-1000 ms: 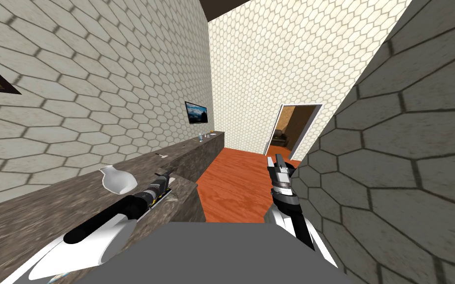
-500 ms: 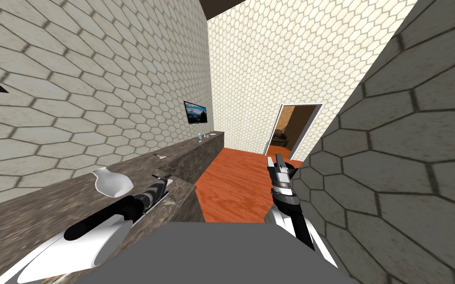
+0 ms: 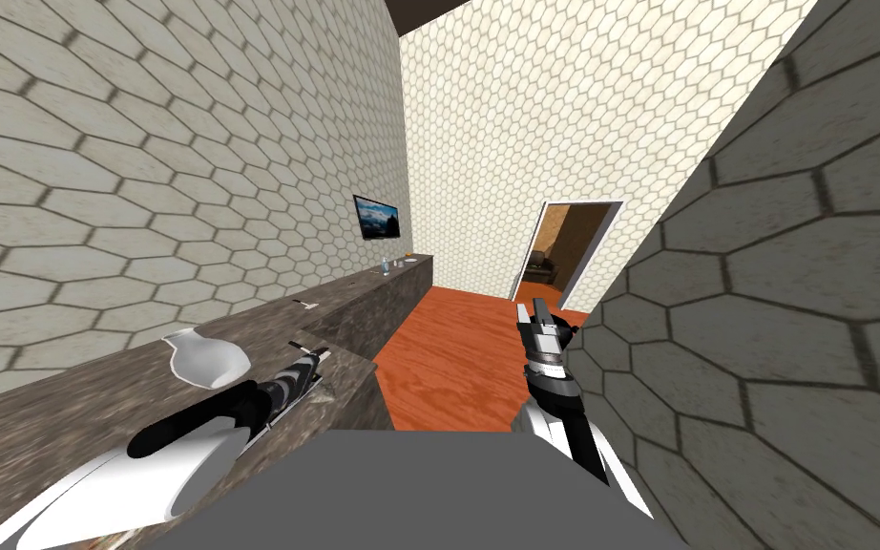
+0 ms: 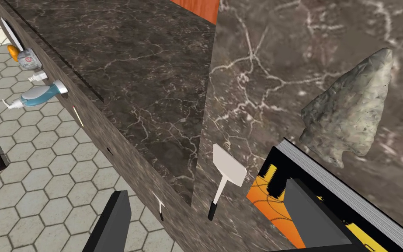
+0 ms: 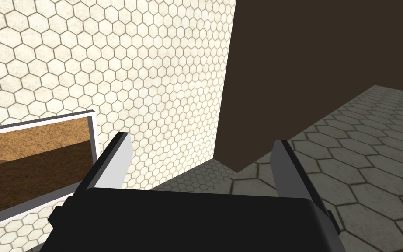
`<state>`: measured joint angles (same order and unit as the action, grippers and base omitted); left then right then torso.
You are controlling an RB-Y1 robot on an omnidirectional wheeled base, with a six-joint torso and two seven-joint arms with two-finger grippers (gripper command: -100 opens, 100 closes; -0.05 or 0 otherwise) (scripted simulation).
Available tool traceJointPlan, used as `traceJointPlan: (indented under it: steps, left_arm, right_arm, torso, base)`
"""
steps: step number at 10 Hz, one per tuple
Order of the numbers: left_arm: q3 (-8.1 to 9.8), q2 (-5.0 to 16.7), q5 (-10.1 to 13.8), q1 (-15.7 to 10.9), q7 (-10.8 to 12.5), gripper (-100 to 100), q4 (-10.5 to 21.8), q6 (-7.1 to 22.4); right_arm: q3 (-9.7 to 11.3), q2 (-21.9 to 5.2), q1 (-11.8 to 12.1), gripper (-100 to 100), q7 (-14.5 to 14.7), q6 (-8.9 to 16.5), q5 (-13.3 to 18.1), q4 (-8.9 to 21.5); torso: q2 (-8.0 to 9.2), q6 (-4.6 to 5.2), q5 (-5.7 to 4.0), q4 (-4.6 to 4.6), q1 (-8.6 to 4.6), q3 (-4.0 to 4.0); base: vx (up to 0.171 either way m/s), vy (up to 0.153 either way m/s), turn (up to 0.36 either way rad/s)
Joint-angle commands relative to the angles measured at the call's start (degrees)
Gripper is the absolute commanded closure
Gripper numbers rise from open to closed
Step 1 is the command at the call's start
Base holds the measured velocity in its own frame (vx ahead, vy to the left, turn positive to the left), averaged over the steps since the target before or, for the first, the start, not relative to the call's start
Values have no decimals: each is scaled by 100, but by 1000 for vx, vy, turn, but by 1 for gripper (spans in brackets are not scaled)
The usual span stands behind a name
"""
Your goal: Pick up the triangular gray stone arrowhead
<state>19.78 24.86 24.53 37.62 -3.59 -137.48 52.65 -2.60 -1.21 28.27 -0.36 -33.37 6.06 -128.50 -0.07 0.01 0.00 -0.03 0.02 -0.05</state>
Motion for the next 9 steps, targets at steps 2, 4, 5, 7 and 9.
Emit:
traceJointPlan:
  steps: [2,4,5,7,9]
  left_arm:
    - [63,68,84,19,-48,-100,8,433]
    - [127,138,181,48,-100,-100,21,749]
    - [127,138,181,48,-100,-100,21,908]
    - [184,202,276,73,-151,-100,36,1212]
    - [233,261,368,94,-202,-100,53,1573]
  right_arm:
    - [0,0,0,0,0,0,0,0]
    - [0,0,0,0,0,0,0,0]
    - [0,0,0,0,0,0,0,0]
    - [0,0,0,0,0,0,0,0]
    - [0,0,0,0,0,0,0,0]
  torso:
    - [-5,1,0,-1,1,-2]
    - [1,0,0,0,0,1]
    - [-1,1,0,0,-1,0]
    - [1,0,0,0,-1,1]
    - [-4,0,0,-1,0,-2]
  base:
    - [37,1,-23]
    - [22,-3,-14]
    - [34,-3,-21]
    - [22,-2,-21]
    - [42,-3,-40]
